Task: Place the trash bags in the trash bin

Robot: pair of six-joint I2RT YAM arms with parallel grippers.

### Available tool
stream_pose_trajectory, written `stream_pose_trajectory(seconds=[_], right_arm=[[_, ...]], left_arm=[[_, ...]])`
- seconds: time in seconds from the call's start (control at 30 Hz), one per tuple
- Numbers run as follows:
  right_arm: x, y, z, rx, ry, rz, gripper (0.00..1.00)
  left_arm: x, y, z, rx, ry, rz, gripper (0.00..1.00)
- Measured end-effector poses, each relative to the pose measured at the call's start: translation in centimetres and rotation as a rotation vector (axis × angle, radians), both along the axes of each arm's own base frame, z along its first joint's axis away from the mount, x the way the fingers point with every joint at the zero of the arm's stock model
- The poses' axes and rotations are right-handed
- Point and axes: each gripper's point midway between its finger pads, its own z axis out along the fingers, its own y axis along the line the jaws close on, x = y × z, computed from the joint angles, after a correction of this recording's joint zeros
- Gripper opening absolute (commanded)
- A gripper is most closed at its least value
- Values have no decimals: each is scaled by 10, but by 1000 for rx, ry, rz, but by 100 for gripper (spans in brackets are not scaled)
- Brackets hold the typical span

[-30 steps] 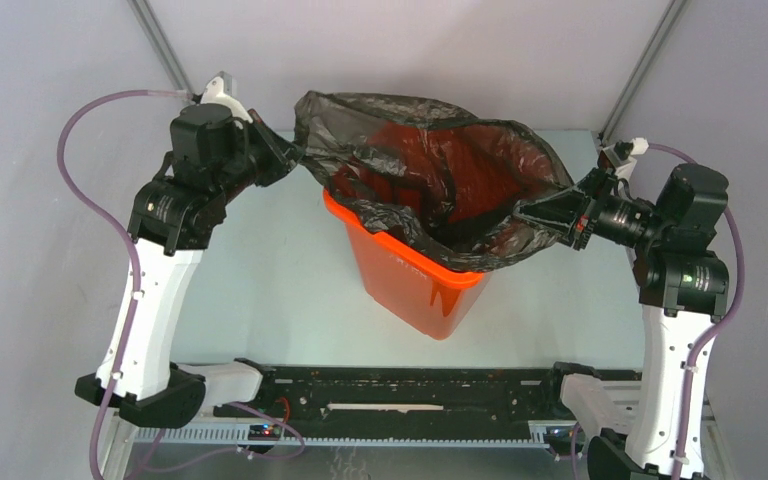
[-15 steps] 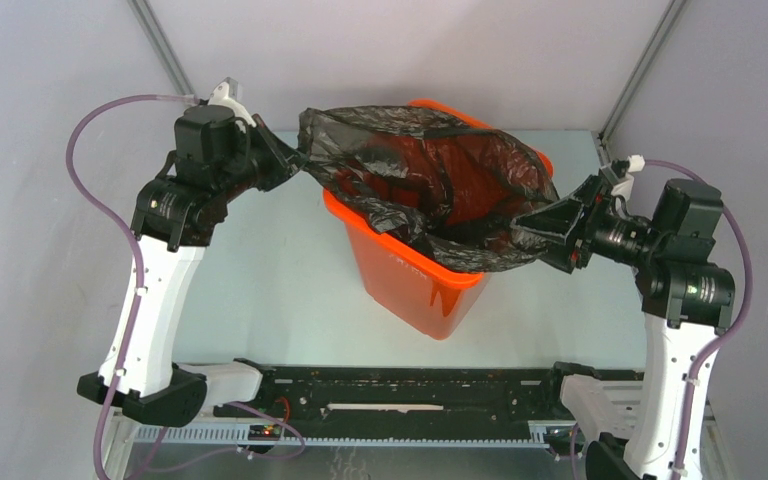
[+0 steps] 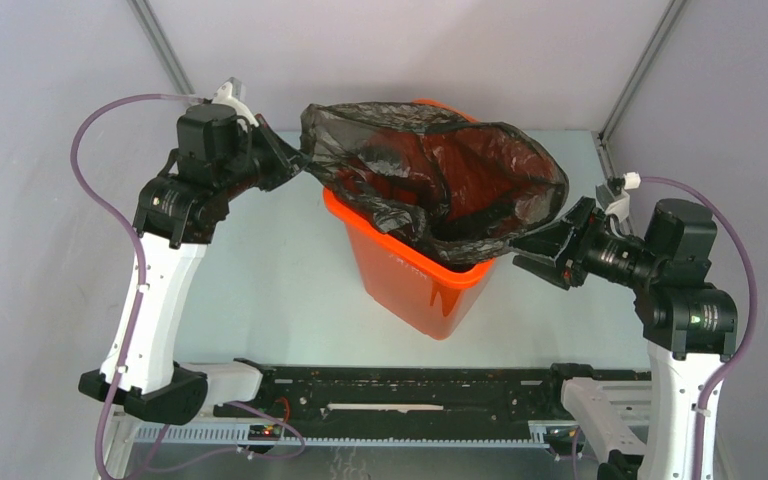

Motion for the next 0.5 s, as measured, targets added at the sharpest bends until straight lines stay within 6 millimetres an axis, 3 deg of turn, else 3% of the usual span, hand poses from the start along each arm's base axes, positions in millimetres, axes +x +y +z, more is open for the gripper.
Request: stream_pose_trajectory(seconds=[0.1,0.23,0.37,0.5], right_arm=[[6,3,2,5,1,-1,80],[12,5,6,12,-8,-12,77],[16,6,11,17,-22,-29,50],[23,6,11,23,-6,-48,9]], left_arm=[[-1,0,-1,3,4,-1,0],[-1,1,-3,12,9,-3,0],[-2,1,-3,10,11,-9,0],[-3,-1,-3,4,12,-20,0]])
